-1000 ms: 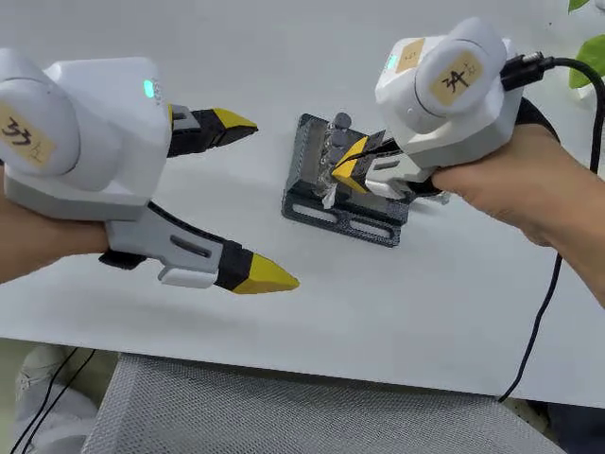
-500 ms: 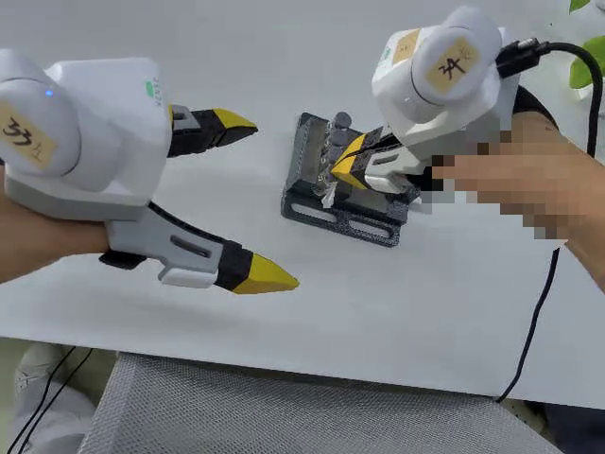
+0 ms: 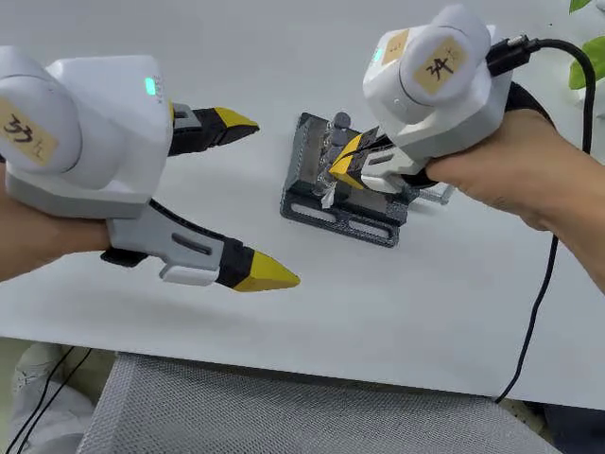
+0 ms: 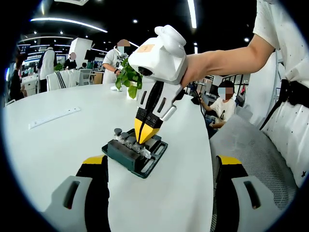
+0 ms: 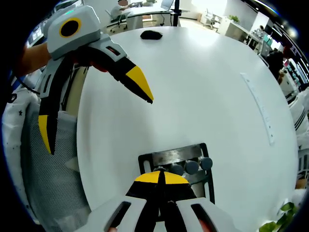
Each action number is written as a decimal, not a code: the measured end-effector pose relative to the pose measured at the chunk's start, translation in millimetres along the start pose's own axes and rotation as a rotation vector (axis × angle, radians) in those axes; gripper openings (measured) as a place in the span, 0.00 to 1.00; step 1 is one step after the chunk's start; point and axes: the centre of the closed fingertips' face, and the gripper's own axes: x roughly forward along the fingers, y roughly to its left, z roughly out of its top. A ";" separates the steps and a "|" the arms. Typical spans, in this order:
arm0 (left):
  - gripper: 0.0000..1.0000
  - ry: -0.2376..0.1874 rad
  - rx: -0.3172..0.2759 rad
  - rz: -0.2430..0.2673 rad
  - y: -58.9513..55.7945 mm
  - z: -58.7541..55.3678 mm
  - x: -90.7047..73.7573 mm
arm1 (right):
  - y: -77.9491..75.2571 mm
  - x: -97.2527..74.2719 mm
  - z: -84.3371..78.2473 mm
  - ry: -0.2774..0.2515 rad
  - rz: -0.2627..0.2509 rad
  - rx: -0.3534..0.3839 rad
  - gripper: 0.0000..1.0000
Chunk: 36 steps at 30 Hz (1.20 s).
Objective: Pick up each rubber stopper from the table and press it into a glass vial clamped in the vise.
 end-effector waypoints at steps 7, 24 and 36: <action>0.91 0.001 -0.001 0.006 1.1 -0.2 -1.0 | 0.4 -0.2 -0.3 -0.009 -0.004 0.013 0.00; 0.92 0.018 0.013 0.013 1.0 3.0 -3.1 | -0.4 -3.2 0.3 -0.100 -0.041 0.054 0.00; 0.92 0.026 0.022 0.027 2.1 7.5 -7.2 | 1.2 -5.6 -0.7 -0.131 -0.060 0.073 0.00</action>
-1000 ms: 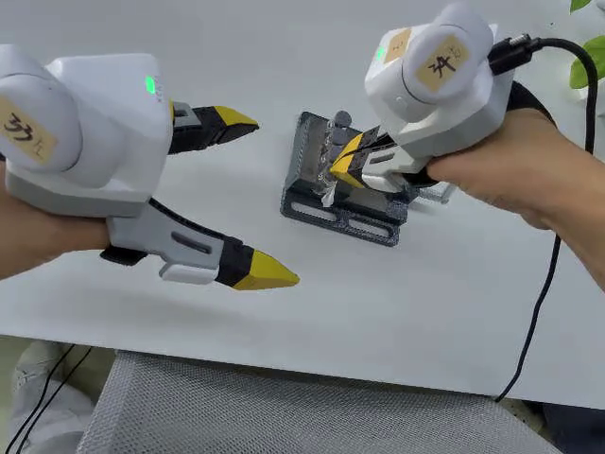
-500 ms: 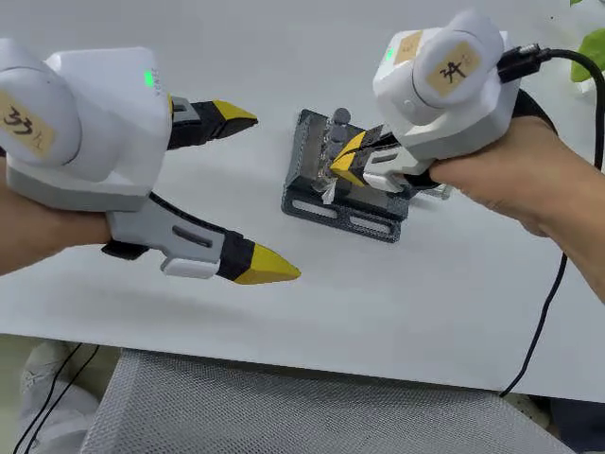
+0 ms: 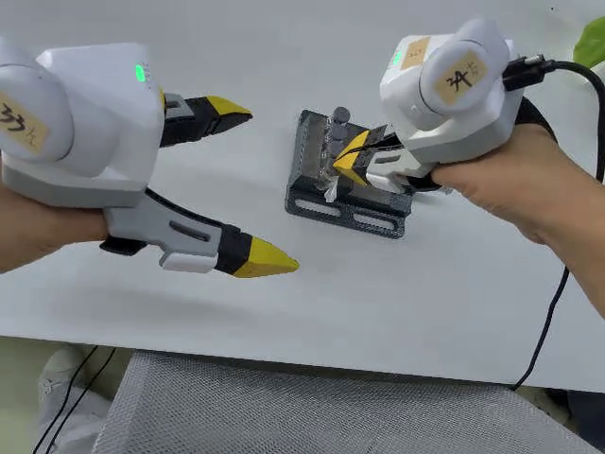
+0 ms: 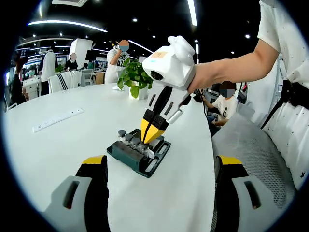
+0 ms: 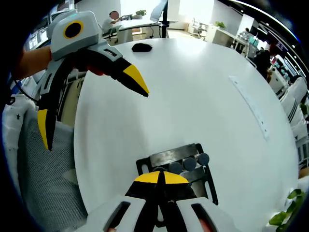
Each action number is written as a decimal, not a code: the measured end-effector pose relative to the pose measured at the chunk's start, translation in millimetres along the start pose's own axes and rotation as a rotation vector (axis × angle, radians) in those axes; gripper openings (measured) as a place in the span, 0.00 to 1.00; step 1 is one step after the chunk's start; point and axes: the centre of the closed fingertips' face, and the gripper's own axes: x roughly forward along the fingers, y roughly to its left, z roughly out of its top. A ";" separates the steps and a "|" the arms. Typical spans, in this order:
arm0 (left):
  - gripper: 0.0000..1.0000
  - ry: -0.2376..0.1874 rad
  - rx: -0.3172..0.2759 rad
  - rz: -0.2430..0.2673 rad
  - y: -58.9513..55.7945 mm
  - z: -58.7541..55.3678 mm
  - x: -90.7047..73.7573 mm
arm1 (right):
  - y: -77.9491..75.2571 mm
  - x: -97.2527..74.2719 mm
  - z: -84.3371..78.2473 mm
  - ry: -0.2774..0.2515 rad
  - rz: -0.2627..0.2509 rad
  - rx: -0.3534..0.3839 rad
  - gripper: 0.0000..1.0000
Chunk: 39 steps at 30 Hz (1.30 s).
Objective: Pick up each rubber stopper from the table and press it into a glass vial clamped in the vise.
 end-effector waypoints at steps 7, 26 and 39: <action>0.92 0.011 0.002 -0.004 -1.4 -1.1 1.1 | -2.2 -8.5 -4.4 -0.025 -0.018 0.022 0.00; 0.99 0.034 0.024 0.020 4.8 2.2 -4.6 | -2.5 -36.0 -17.0 -0.173 -0.026 0.159 0.24; 0.99 0.046 0.051 0.037 4.6 8.2 -13.6 | -2.7 -65.6 -44.5 -0.361 -0.046 0.284 0.50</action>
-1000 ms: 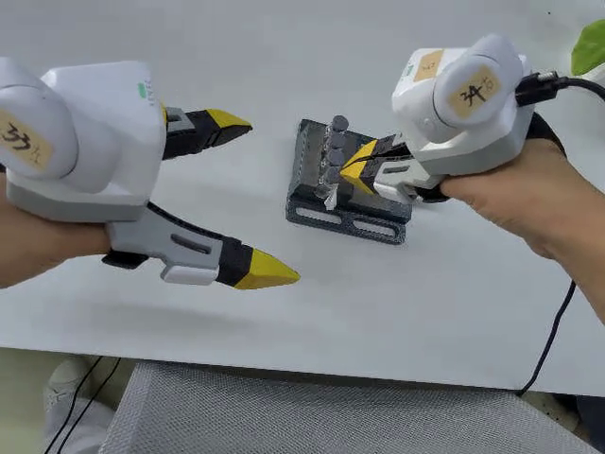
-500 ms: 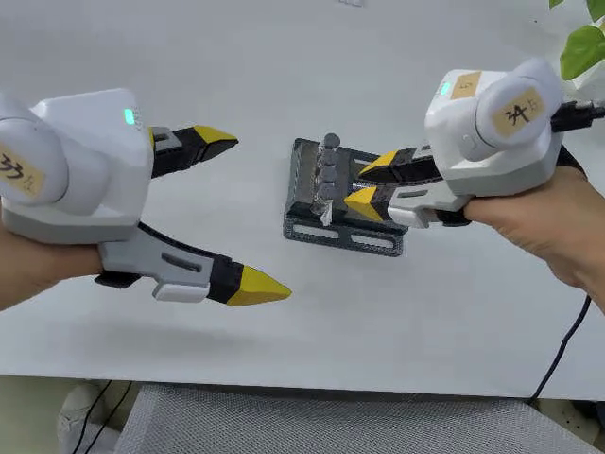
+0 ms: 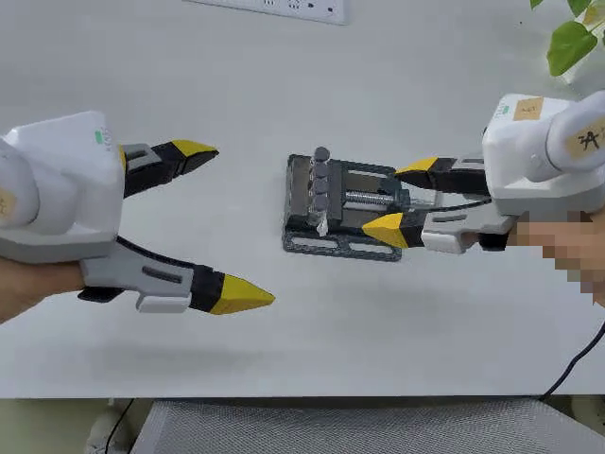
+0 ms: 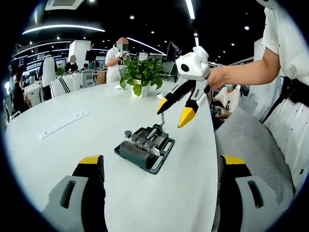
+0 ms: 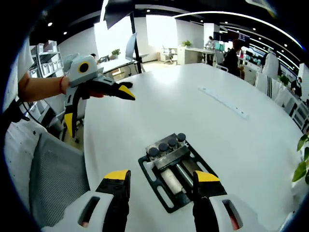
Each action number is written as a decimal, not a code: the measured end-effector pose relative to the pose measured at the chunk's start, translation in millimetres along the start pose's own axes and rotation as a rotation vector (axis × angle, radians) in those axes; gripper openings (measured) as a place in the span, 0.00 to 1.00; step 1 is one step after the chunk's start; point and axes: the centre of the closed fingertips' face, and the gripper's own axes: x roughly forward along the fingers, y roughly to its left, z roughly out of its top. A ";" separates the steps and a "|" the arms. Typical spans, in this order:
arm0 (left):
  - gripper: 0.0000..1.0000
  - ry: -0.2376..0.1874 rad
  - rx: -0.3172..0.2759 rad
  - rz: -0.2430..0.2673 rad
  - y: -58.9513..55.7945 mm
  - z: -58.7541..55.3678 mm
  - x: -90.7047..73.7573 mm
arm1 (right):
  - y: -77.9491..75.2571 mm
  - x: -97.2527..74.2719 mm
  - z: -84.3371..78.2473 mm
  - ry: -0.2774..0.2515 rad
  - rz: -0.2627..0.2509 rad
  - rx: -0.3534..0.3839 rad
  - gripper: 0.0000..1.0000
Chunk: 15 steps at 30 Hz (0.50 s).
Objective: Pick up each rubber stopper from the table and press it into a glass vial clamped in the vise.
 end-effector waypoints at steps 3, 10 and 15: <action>0.99 -0.004 -0.011 -0.005 -2.0 0.4 -0.9 | -2.0 -8.9 -1.9 -0.068 0.006 0.035 0.56; 0.99 0.019 0.002 0.005 -3.5 -1.0 -1.2 | 1.0 -28.4 -15.2 -0.184 0.018 0.036 0.72; 0.99 0.034 0.023 0.028 -0.9 -1.6 1.4 | 8.7 -38.1 -27.6 -0.238 0.036 0.040 0.84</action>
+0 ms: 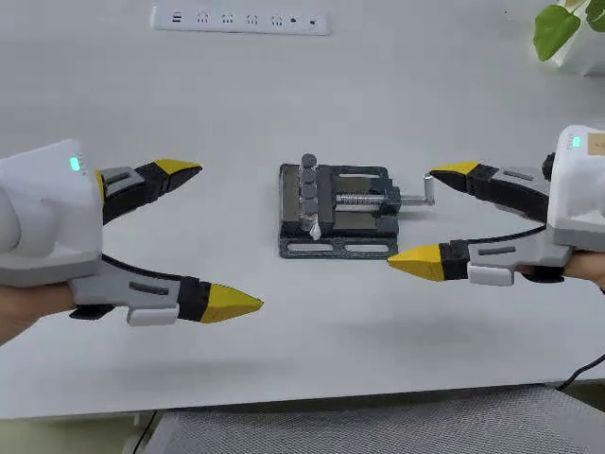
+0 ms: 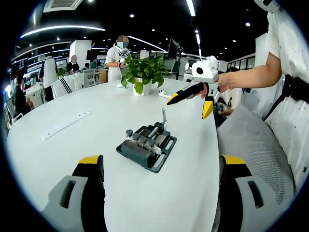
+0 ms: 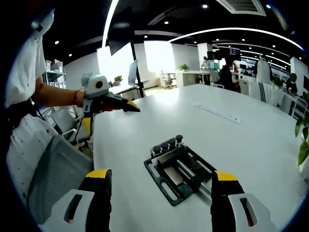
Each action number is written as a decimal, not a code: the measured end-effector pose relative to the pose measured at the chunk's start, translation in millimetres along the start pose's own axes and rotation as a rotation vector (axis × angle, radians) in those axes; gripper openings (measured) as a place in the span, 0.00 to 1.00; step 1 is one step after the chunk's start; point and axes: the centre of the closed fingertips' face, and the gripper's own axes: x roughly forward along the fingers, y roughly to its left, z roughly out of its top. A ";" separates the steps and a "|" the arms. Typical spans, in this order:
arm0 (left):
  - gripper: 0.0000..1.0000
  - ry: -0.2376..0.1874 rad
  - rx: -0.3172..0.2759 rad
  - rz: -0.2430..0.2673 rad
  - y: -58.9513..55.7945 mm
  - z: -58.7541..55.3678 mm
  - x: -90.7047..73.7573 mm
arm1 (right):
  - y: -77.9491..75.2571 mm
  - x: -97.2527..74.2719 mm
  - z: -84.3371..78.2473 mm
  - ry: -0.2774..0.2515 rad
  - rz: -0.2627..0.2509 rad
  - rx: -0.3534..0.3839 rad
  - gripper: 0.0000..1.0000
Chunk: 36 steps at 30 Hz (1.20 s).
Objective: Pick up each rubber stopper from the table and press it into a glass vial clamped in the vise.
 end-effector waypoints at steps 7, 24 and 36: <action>0.99 0.035 0.013 0.024 3.6 -8.2 0.5 | 4.8 -13.9 -6.3 -0.061 -0.001 0.011 0.95; 0.99 0.066 -0.018 0.032 5.6 -26.0 0.3 | 8.1 -15.7 -1.3 -0.092 -0.013 -0.016 0.97; 0.99 0.072 -0.026 0.027 3.8 -31.2 -0.5 | 12.4 -12.5 1.5 -0.086 -0.005 -0.015 0.96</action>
